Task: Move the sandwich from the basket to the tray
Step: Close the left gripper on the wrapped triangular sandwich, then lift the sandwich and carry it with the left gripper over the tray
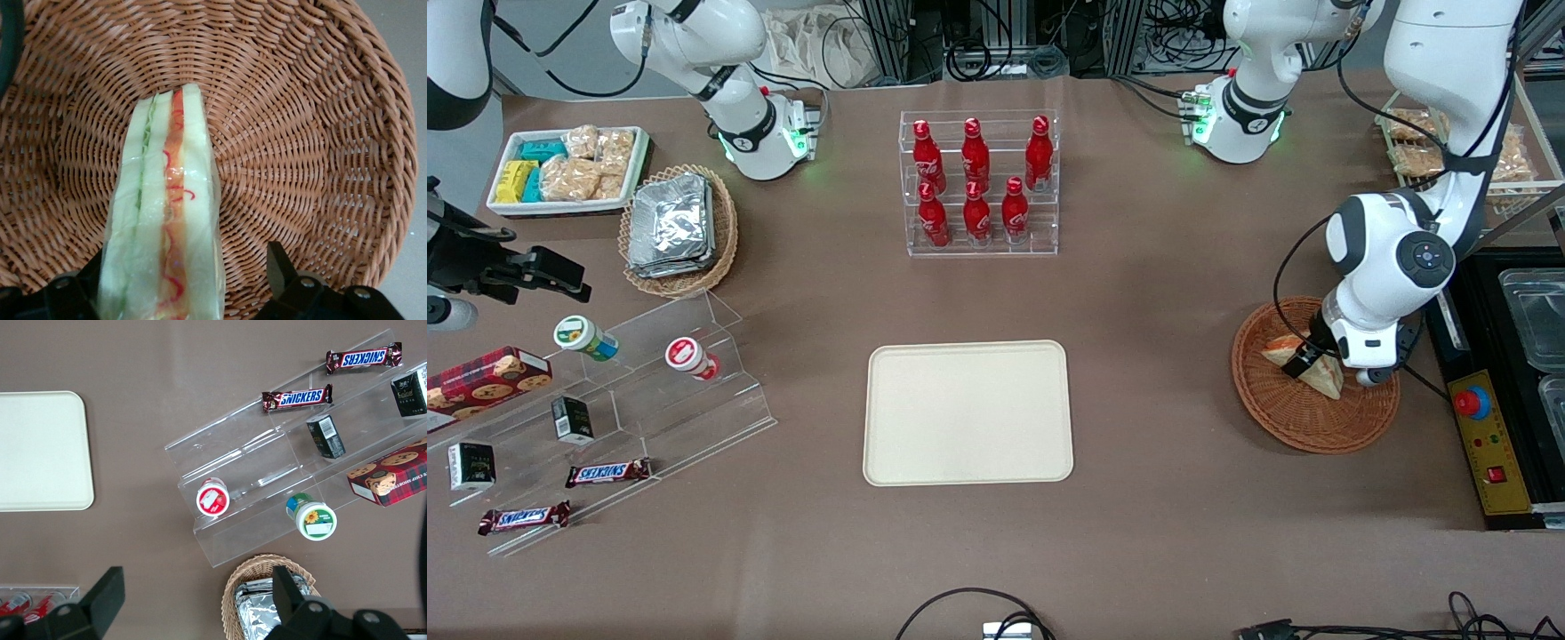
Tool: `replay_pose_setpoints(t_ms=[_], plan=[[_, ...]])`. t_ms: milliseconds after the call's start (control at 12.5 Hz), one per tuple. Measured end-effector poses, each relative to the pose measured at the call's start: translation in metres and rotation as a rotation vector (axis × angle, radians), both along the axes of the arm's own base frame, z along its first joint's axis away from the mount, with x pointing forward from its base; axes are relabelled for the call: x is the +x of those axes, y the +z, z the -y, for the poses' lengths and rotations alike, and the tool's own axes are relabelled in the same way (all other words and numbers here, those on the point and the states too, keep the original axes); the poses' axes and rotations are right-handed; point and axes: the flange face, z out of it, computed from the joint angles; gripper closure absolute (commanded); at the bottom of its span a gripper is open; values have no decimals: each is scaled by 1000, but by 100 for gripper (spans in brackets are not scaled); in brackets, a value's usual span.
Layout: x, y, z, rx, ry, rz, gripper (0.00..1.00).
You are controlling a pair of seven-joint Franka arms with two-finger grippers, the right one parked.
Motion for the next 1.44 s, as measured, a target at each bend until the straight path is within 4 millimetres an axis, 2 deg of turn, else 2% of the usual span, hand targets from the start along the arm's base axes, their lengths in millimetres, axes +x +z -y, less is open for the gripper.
replay_pose_setpoints(t_ms=[80,160,240,720,880,1200,1440], plan=[[0,-1,0,0,0,1,57],[0,-1,0,0,0,3,65],[0,-1,0,0,1,3,68],[0,0,1,19,-31,6,70],[1,7,9,27,-83,17,70],[1,46,48,73,-328,32,70],[3,81,51,93,-453,73,73]])
